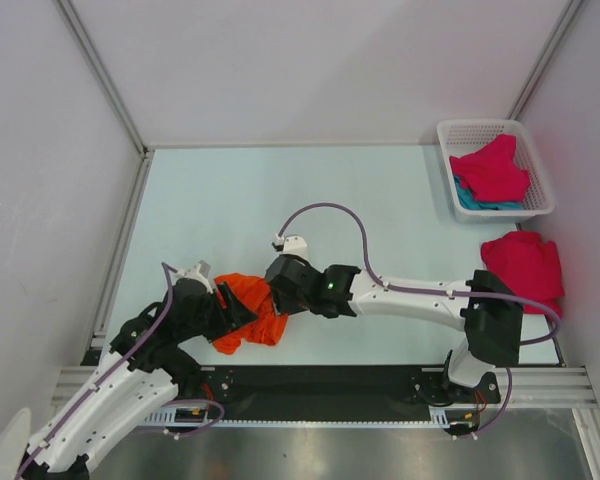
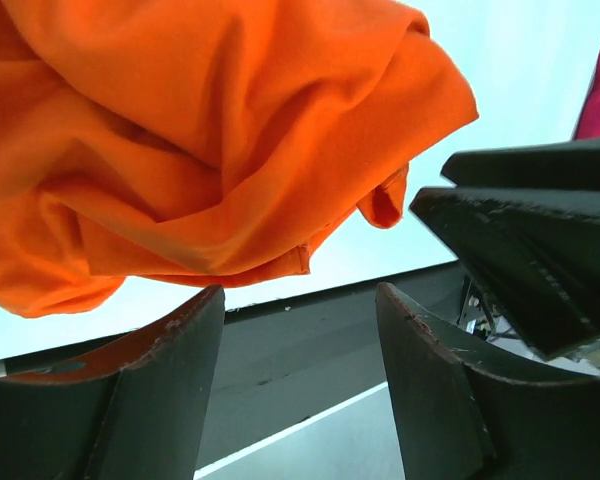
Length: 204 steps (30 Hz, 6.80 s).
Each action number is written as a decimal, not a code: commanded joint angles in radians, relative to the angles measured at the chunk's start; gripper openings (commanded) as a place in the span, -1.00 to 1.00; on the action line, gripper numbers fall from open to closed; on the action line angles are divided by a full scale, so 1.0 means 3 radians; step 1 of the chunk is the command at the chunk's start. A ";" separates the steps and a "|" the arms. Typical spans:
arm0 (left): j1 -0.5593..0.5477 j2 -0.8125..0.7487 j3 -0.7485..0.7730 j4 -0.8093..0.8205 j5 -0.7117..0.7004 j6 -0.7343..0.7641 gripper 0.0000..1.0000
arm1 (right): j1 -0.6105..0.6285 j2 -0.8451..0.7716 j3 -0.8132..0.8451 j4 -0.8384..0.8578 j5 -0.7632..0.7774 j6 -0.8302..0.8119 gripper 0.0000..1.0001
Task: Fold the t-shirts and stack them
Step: Flatten out the tshirt
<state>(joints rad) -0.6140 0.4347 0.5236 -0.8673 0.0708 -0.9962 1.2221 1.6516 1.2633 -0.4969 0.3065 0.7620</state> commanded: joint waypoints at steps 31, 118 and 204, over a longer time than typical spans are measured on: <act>-0.0275 0.0724 -0.0242 0.1050 -0.0318 -0.0059 -0.75 | -0.0111 -0.0213 0.0054 0.0005 0.0088 -0.0014 -0.02; 0.1759 0.2509 0.3552 0.0079 0.0832 0.1648 -1.00 | -0.2330 -0.1092 0.1225 -0.1177 0.0926 -0.1379 -1.00; 0.0267 0.3875 0.0873 0.2973 0.0158 0.0482 -0.75 | -0.0929 -0.2176 0.0560 -0.2813 0.1223 0.0052 -1.00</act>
<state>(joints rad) -0.5282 1.6611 0.7387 0.0807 0.1978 -0.9070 0.9371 1.0332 1.3937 -1.2938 0.6228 0.7391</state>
